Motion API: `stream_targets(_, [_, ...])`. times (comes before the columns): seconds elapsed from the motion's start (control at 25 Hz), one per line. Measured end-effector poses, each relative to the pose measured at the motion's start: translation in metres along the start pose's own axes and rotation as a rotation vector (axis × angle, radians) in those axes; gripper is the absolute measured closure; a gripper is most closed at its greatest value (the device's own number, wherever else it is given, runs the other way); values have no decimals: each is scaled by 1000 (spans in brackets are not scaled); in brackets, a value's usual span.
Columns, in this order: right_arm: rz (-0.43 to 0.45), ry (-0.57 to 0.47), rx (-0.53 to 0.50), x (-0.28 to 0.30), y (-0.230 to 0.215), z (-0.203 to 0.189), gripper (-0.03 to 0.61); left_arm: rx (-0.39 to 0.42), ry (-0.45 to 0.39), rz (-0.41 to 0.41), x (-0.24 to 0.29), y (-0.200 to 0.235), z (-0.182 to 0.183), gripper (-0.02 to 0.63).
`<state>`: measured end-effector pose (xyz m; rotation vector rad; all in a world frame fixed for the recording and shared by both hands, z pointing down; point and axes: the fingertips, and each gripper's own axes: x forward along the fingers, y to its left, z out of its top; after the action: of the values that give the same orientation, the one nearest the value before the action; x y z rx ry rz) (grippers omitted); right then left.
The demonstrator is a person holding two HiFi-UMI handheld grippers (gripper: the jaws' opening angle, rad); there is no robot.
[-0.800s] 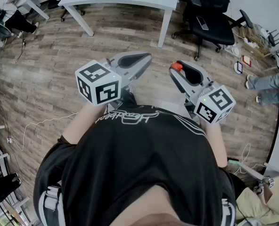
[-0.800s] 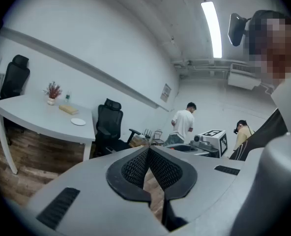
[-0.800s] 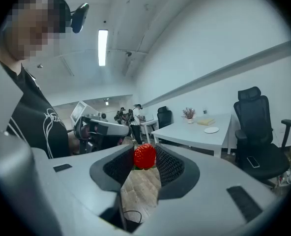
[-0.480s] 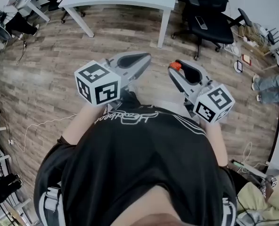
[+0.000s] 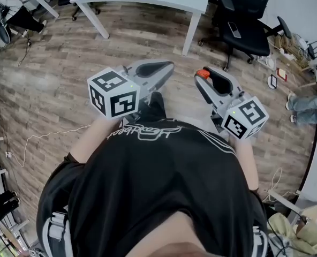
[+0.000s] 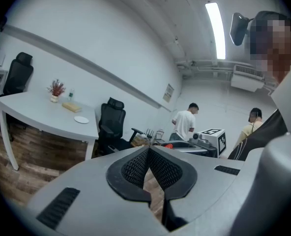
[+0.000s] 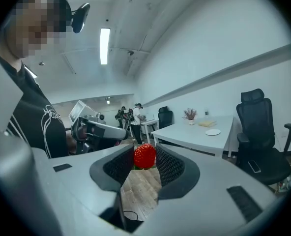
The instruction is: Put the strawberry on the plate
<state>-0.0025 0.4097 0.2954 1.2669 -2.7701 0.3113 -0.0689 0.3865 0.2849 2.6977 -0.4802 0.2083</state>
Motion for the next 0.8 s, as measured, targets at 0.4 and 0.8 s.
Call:
stream_targets(0.4, [-32, -5, 31, 64, -76, 11, 445, 3, 19, -9, 39, 81, 31, 607])
stream_targets(0.8, [-68, 25, 80, 160, -177, 41, 445, -35, 69, -39, 97, 201, 87, 607])
